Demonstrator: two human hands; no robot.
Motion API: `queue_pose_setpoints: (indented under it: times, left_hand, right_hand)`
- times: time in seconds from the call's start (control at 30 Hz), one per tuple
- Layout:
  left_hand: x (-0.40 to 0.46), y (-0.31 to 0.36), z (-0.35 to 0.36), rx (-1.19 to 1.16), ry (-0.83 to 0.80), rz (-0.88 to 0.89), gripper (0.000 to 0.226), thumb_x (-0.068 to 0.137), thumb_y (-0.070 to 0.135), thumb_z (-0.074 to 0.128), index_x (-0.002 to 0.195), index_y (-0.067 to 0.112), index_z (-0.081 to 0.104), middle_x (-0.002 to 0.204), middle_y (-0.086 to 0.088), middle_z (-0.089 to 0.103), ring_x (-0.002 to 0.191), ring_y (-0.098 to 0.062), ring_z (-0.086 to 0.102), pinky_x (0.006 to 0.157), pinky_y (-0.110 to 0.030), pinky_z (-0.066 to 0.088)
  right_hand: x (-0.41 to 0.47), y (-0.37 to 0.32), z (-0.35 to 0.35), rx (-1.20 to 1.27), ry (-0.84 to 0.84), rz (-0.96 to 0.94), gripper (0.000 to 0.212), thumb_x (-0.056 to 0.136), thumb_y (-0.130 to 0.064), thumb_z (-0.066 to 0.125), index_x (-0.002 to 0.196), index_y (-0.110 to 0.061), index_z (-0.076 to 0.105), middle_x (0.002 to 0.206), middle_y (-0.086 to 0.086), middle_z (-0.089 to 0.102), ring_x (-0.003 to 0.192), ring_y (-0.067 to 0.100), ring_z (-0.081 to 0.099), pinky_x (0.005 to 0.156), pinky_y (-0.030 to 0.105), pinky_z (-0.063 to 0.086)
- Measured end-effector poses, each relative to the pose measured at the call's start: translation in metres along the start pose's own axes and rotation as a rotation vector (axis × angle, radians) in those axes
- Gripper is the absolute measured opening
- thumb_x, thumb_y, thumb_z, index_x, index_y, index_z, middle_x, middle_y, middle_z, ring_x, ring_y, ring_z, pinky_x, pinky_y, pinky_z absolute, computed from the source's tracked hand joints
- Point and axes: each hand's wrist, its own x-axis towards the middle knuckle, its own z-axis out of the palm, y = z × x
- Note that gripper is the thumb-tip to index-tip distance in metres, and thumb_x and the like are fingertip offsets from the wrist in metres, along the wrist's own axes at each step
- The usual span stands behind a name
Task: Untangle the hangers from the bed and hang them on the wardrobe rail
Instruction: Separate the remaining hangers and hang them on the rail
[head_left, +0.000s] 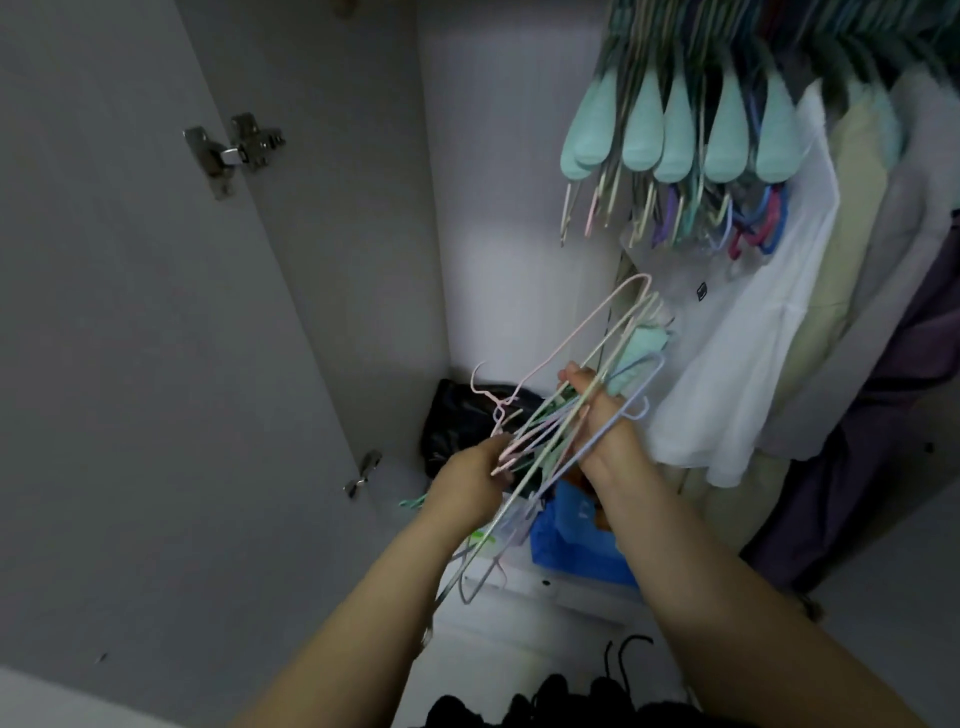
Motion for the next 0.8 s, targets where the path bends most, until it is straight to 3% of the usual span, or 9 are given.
queue_pose_setpoints:
  times: [0.13, 0.23, 0.33, 0.4, 0.47, 0.53, 0.63, 0.7, 0.8]
  left_hand:
    - [0.003, -0.007, -0.012, -0.131, -0.144, 0.032, 0.042, 0.096, 0.011, 0.051, 0.133, 0.030, 0.052, 0.085, 0.012, 0.065, 0.060, -0.006, 0.060, 0.063, -0.029, 0.053]
    - [0.005, -0.008, -0.021, 0.003, -0.223, 0.129, 0.041, 0.094, 0.009, 0.054, 0.130, 0.028, 0.055, 0.101, 0.000, 0.060, 0.082, -0.010, 0.059, 0.075, -0.017, 0.047]
    - [0.013, -0.006, -0.026, -0.002, 0.088, 0.207, 0.038, 0.092, 0.015, 0.055, 0.129, 0.020, 0.059, 0.120, -0.007, 0.053, 0.111, -0.017, 0.054, 0.103, -0.027, 0.040]
    - [0.007, 0.009, -0.041, -0.262, 0.467, 0.186, 0.017, 0.093, 0.018, 0.056, 0.106, 0.019, 0.066, 0.104, 0.003, 0.064, 0.092, -0.001, 0.060, 0.090, -0.028, 0.048]
    - [-0.008, 0.034, -0.057, -0.322, 0.579, 0.275, 0.011, 0.094, 0.022, 0.056, 0.087, 0.024, 0.065, 0.086, 0.010, 0.067, 0.076, 0.004, 0.059, 0.075, -0.018, 0.046]
    - [-0.020, 0.049, -0.068, -0.092, 0.448, 0.395, 0.026, 0.094, 0.033, 0.046, 0.088, 0.020, 0.069, 0.088, 0.007, 0.069, 0.083, -0.008, 0.061, 0.076, -0.024, 0.046]
    - [-0.019, 0.052, -0.088, 0.139, 0.343, 0.336, 0.041, 0.093, 0.046, 0.038, 0.099, 0.023, 0.072, 0.096, 0.002, 0.070, 0.090, -0.019, 0.062, 0.079, -0.033, 0.048]
    - [-0.019, 0.061, -0.095, 0.182, 0.260, 0.295, 0.041, 0.095, 0.053, 0.041, 0.104, 0.026, 0.070, 0.102, 0.002, 0.068, 0.094, -0.019, 0.062, 0.080, -0.033, 0.049]
    - [-0.016, 0.070, -0.075, 0.509, 0.141, 0.288, 0.037, 0.091, 0.056, 0.048, 0.112, 0.030, 0.064, 0.114, 0.002, 0.064, 0.106, -0.022, 0.059, 0.081, -0.033, 0.048]
  right_hand:
    - [0.002, -0.006, -0.012, 0.093, -0.072, 0.038, 0.009, 0.086, -0.016, 0.067, 0.078, -0.016, 0.062, 0.071, 0.001, 0.067, 0.066, 0.012, 0.060, 0.060, 0.025, 0.055]
    - [0.001, 0.002, -0.010, 0.065, -0.015, 0.063, 0.021, 0.085, -0.018, 0.069, 0.067, -0.016, 0.058, 0.060, -0.001, 0.060, 0.055, 0.013, 0.057, 0.058, 0.028, 0.052]
    - [0.005, 0.013, -0.006, -0.041, 0.098, 0.085, 0.022, 0.074, -0.028, 0.075, 0.068, -0.017, 0.057, 0.068, 0.001, 0.057, 0.062, 0.019, 0.057, 0.068, 0.031, 0.050]
    - [0.008, 0.017, -0.002, -0.114, 0.187, 0.090, 0.019, 0.071, -0.028, 0.075, 0.074, -0.016, 0.060, 0.071, 0.002, 0.058, 0.062, 0.019, 0.058, 0.064, 0.030, 0.052]
    - [0.014, 0.018, 0.001, -0.082, 0.302, 0.084, 0.022, 0.069, -0.019, 0.077, 0.085, -0.008, 0.068, 0.071, 0.006, 0.061, 0.064, 0.023, 0.059, 0.061, 0.031, 0.054]
    - [0.021, 0.018, 0.003, -0.033, 0.379, 0.074, 0.023, 0.078, -0.014, 0.072, 0.097, -0.001, 0.070, 0.077, 0.009, 0.066, 0.068, 0.025, 0.061, 0.062, 0.032, 0.055]
    - [0.020, 0.023, 0.004, -0.141, 0.443, 0.072, 0.020, 0.081, -0.015, 0.070, 0.097, -0.004, 0.069, 0.086, 0.012, 0.070, 0.071, 0.028, 0.063, 0.068, 0.037, 0.056]
    - [0.013, 0.029, 0.007, -0.251, 0.428, 0.024, 0.021, 0.078, -0.011, 0.071, 0.097, -0.003, 0.069, 0.085, 0.012, 0.070, 0.073, 0.029, 0.066, 0.072, 0.039, 0.057]
    - [0.004, 0.035, 0.017, -0.273, 0.370, -0.064, 0.014, 0.082, -0.002, 0.065, 0.095, 0.001, 0.069, 0.089, 0.015, 0.069, 0.079, 0.031, 0.066, 0.074, 0.041, 0.056]
